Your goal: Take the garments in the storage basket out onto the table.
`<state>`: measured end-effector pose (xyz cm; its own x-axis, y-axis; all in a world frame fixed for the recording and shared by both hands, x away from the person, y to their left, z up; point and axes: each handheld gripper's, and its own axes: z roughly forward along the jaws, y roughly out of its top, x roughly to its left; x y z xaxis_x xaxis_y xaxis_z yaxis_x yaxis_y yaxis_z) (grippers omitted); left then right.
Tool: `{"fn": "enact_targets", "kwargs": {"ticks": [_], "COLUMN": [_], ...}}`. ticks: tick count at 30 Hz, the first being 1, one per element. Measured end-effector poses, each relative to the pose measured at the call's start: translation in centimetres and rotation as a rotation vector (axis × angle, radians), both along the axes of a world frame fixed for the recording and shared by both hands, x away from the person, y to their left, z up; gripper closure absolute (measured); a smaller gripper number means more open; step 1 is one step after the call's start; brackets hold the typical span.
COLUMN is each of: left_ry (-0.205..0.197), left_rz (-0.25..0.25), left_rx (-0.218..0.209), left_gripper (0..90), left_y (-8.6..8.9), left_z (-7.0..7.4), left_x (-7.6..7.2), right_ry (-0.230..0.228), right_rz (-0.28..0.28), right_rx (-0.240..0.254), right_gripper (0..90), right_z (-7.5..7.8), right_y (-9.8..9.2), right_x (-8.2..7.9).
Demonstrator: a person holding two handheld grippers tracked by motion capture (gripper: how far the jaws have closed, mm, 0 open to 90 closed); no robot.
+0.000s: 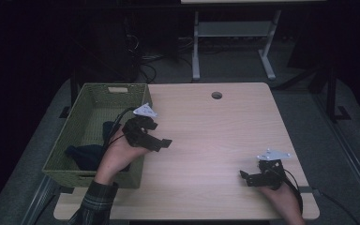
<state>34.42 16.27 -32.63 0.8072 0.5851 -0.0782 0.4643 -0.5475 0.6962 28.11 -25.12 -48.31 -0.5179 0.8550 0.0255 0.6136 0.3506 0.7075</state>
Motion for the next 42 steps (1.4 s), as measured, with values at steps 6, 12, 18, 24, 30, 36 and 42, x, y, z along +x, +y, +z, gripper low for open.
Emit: {"fn": "enact_targets", "kwargs": {"ticks": [6,12,18,24,30,36,42], "left_ry": [-0.002,-0.009,-0.015,-0.012,-0.011,-0.01,-0.008], "left_rz": [0.017,0.033,0.061,0.075,0.091,0.105,0.132], "left_rx": [0.018,0.027,0.047,0.05,0.061,0.059,0.078], "left_gripper": [14.3,14.4,14.5,14.5,14.5,16.4,16.3], "left_y": [1.0,1.8,2.6,3.4,4.2,5.1,6.1], "left_z": [0.4,0.9,1.3,1.5,1.7,1.9,2.0], "left_x": [0.0,-0.2,-0.4,-0.5,-0.5,-0.5,-0.5], "right_ry": [0.0,0.0,0.0,0.0,0.0,0.0,0.0], "right_rz": [0.001,0.001,0.003,0.003,0.003,0.003,0.003], "right_rx": [0.0,0.0,-0.001,0.0,-0.001,0.0,0.0], "right_gripper": [3.8,3.8,3.8,3.7,3.7,3.8,3.7], "right_z": [0.0,0.0,0.0,0.0,0.0,0.0,0.0], "right_y": [0.0,0.0,0.0,0.0,0.0,0.0,0.0], "right_x": [0.0,0.0,0.0,0.0,0.0,0.0,0.0]}}
